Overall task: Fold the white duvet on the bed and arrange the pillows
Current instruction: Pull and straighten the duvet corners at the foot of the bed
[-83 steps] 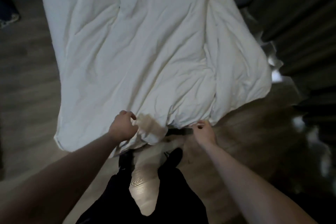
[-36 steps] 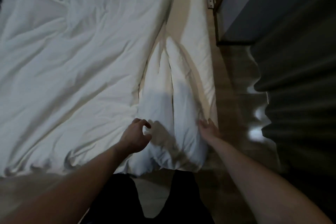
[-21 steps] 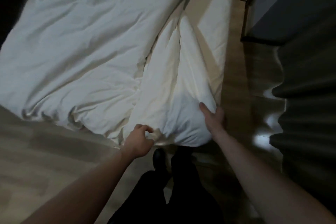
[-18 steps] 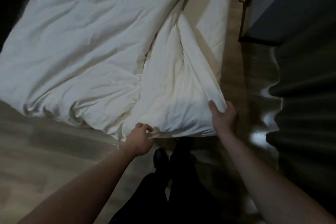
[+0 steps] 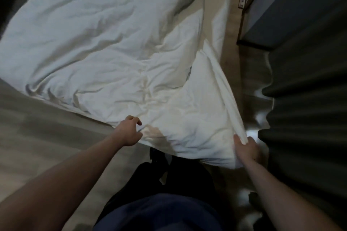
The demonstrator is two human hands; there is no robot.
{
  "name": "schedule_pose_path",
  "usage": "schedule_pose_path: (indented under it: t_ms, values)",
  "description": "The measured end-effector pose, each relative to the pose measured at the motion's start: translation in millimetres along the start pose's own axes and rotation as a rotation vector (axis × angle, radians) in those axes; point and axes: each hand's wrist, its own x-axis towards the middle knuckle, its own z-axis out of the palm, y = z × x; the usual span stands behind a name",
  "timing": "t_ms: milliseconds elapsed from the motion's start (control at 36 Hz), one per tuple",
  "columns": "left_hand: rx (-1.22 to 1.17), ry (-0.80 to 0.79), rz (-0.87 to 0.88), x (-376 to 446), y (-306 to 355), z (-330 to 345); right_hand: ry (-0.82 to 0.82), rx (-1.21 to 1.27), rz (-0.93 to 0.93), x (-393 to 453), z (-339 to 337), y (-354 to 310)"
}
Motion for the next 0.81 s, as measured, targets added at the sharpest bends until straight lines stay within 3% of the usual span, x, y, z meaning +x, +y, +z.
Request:
schedule_pose_path:
  t_ms: [83, 194, 444, 806]
  values:
    - [0.043, -0.018, -0.008, -5, 9, 1, -0.218, -0.278, -0.006, 2, 9, -21]
    - [0.032, 0.006, 0.010, -1, 35, -6, -0.320, -0.350, -0.108, 3, 11, -55]
    - [-0.041, 0.129, 0.085, 34, 148, -38, -0.389, -0.173, -0.304, 53, -30, -101]
    - [-0.226, 0.256, -0.025, 90, 326, -55, -0.382, -0.278, -0.620, 181, -167, -153]
